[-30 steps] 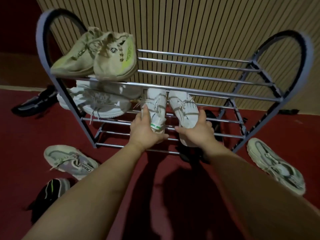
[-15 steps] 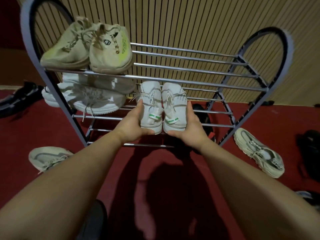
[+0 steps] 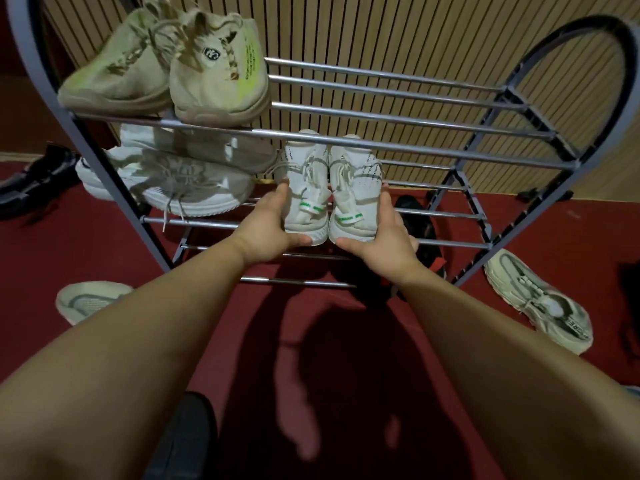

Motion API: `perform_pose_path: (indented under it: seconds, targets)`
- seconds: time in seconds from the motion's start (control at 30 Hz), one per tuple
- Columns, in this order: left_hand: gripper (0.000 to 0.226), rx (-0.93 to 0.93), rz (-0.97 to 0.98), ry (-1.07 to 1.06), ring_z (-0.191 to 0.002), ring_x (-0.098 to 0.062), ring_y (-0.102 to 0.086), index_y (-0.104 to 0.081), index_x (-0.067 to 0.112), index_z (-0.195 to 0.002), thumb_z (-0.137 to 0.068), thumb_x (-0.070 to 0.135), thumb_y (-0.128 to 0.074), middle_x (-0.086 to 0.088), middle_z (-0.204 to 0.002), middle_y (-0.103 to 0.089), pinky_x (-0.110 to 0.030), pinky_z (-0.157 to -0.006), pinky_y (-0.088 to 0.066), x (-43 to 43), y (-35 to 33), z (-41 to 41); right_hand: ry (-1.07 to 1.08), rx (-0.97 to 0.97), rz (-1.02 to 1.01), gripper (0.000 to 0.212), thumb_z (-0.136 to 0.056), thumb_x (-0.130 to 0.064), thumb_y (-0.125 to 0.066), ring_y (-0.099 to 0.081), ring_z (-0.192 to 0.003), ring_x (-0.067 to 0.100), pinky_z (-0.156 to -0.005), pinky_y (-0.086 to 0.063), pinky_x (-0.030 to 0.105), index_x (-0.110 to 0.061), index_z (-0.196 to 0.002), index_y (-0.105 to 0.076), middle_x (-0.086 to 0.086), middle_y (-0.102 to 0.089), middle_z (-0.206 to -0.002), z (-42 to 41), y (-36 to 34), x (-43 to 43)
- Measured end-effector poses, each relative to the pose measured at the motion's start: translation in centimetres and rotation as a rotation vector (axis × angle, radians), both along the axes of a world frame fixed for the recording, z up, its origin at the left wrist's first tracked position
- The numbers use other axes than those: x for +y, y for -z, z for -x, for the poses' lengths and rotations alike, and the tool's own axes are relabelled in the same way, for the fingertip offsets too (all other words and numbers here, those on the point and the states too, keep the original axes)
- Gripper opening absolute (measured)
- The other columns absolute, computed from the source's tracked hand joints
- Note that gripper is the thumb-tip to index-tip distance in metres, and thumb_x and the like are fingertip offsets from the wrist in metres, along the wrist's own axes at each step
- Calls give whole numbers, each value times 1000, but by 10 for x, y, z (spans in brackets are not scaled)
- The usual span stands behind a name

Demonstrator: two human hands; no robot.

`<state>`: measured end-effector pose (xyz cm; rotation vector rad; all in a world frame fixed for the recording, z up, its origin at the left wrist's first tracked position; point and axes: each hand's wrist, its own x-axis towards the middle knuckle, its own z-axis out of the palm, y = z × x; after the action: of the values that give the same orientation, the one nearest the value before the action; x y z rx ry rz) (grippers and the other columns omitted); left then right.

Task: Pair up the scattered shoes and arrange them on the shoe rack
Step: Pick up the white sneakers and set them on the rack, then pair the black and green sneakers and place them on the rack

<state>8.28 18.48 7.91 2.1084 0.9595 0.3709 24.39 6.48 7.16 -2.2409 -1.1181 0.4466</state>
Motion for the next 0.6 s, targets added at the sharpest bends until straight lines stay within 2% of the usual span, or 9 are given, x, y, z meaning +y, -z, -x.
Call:
perform_pose_path:
  seconds: [0.13, 0.23, 0.27, 0.33, 0.4, 0.47, 0.53, 0.6]
  targets:
    - [106, 4, -1, -4, -138, -23, -31, -9, 13, -152, -74, 23, -79, -10, -151, -28, -30, -113, -28, 0, 2, 0, -22, -45, 30, 109, -77, -54, -68, -21, -143, 23, -111, -16, 41, -26, -151, 8, 3, -19, -156, 3, -4, 1]
    - [118, -65, 59, 12, -136, -20, -36, -7, 23, -152, -62, 45, -81, -7, -149, -35, -35, -114, -30, -1, 4, 8, -7, -89, 27, 107, -79, -54, -64, -20, -142, 24, -111, -14, 42, -28, -150, 12, 5, -17, -156, 10, -3, -4]
    - [119, -90, 74, 12, -137, -19, -35, -5, 24, -152, -63, 47, -80, -6, -150, -34, -35, -115, -29, -3, 6, 13, 2, -115, 13, 106, -80, -54, -63, -16, -143, 25, -112, -12, 44, -30, -150, 12, 6, -14, -157, 14, -1, -8]
    - [108, -87, 36, -13, -142, -16, -26, -2, 21, -153, -76, 40, -75, -5, -156, -25, -24, -113, -21, -8, 9, 27, 12, -198, -6, 102, -82, -55, -60, -7, -146, 25, -114, -8, 46, -30, -150, 12, 7, -6, -159, 27, 3, -17]
    - [99, -70, -76, -59, -144, -15, -20, -6, 19, -153, -81, 46, -68, -5, -158, -20, -22, -113, -17, -15, 9, 46, 5, -292, -47, 95, -85, -54, -57, -2, -147, 26, -114, -6, 45, -29, -151, 7, 9, -3, -159, 44, 9, -24]
    - [96, -49, -177, -56, -144, -16, -21, -12, 17, -152, -80, 57, -59, -7, -157, -24, -23, -114, -17, -23, 10, 73, -14, -374, -157, 87, -82, -50, -59, -11, -146, 28, -113, -10, 47, -29, -151, -10, 12, -14, -157, 66, 21, -29]
    - [91, 1, -245, -51, -141, -21, -30, -18, 12, -151, -79, 57, -51, -12, -152, -33, -18, -110, -18, -33, 14, 105, -45, -478, -280, 81, -74, -48, -58, -28, -139, 30, -109, -21, 49, -27, -145, -27, 15, -36, -148, 92, 38, -32]
    - [90, 61, -252, -80, -134, -28, -39, -26, 7, -148, -78, 60, -44, -19, -142, -42, -21, -109, -24, -42, 28, 140, -129, -541, -318, 78, -68, -48, -55, -33, -133, 27, -106, -24, 46, -24, -139, -32, 16, -47, -140, 119, 54, -36]
